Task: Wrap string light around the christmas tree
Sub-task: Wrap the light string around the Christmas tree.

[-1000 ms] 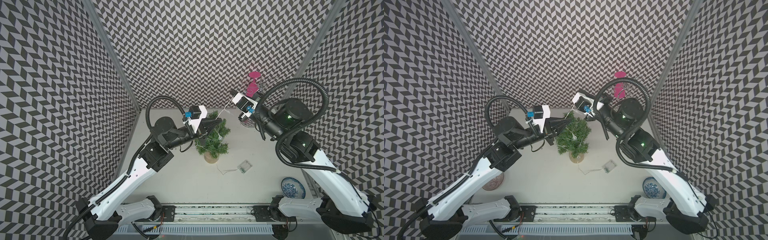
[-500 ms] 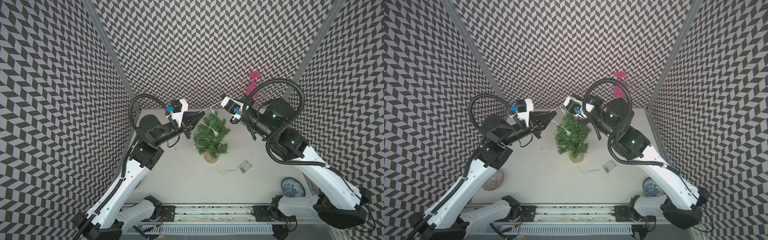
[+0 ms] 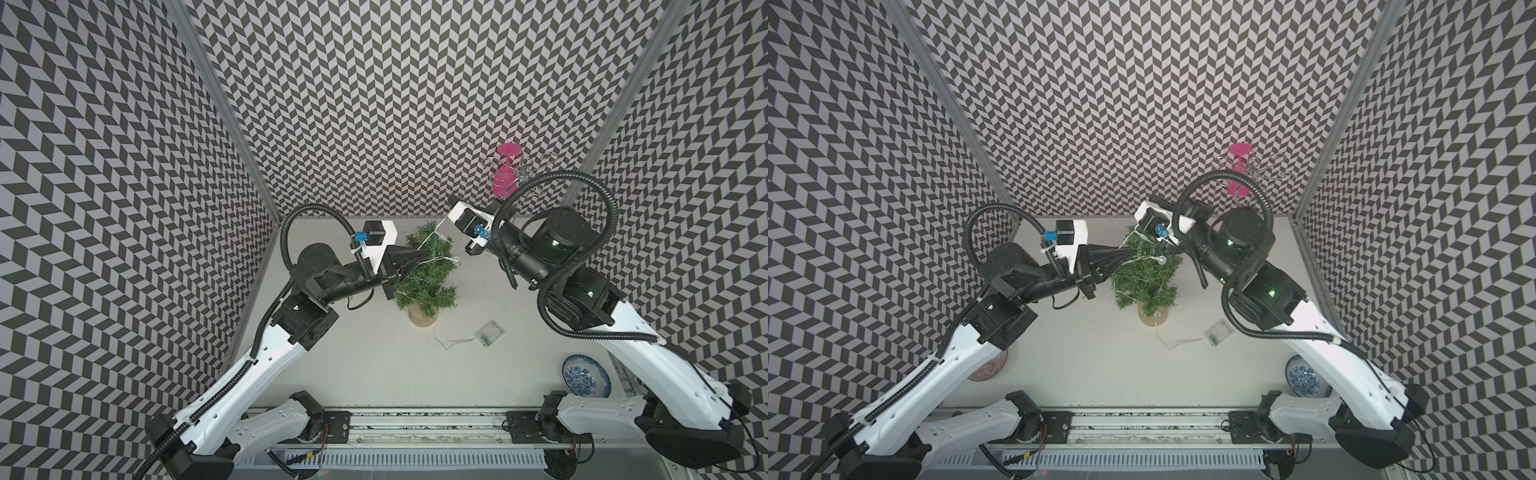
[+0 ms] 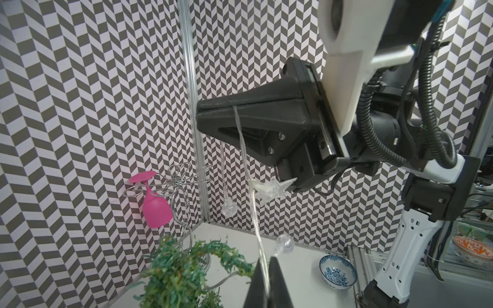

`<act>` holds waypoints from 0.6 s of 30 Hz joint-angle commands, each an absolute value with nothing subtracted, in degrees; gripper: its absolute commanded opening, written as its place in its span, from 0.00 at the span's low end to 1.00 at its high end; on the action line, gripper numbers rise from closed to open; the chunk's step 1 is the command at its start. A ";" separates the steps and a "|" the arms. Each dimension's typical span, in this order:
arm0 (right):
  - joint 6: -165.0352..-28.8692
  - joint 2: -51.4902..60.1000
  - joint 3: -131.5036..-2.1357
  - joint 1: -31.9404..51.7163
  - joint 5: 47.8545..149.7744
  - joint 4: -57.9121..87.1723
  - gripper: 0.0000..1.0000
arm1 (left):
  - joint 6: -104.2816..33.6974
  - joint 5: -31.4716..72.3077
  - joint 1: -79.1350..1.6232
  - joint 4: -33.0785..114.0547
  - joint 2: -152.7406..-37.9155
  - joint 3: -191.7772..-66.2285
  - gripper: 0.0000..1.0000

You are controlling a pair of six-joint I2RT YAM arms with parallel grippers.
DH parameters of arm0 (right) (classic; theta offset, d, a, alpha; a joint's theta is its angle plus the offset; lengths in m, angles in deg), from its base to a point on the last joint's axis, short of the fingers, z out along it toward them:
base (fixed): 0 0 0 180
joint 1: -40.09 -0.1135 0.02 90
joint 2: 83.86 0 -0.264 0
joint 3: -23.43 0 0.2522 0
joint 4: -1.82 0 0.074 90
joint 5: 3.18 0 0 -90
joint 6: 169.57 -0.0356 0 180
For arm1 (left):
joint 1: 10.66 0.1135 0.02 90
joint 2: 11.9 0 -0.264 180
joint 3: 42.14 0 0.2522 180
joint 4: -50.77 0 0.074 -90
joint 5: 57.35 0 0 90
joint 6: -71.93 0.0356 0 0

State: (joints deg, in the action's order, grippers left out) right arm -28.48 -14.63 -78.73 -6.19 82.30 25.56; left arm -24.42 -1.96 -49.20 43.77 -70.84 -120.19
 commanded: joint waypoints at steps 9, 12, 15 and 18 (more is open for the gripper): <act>-30.61 -20.39 -75.59 -5.96 81.10 16.49 0.00 | -25.34 0.82 -55.51 44.13 -70.62 -119.45 0.00; -30.05 -19.71 -76.03 -5.92 80.50 18.15 0.00 | -23.93 4.58 -55.51 42.24 -69.28 -119.53 0.00; -30.03 -18.44 -76.97 -5.92 79.68 19.51 0.00 | -22.11 8.16 -54.31 40.35 -67.56 -120.39 0.00; -30.90 -17.35 -77.88 -5.95 79.67 20.21 0.00 | -21.88 5.19 -49.49 38.09 -68.41 -122.82 0.00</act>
State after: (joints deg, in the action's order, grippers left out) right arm -29.74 -17.84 -75.45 -6.30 82.50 24.20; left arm -23.15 5.62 -52.83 42.07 -68.98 -120.67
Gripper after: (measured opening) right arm 0.050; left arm 0.047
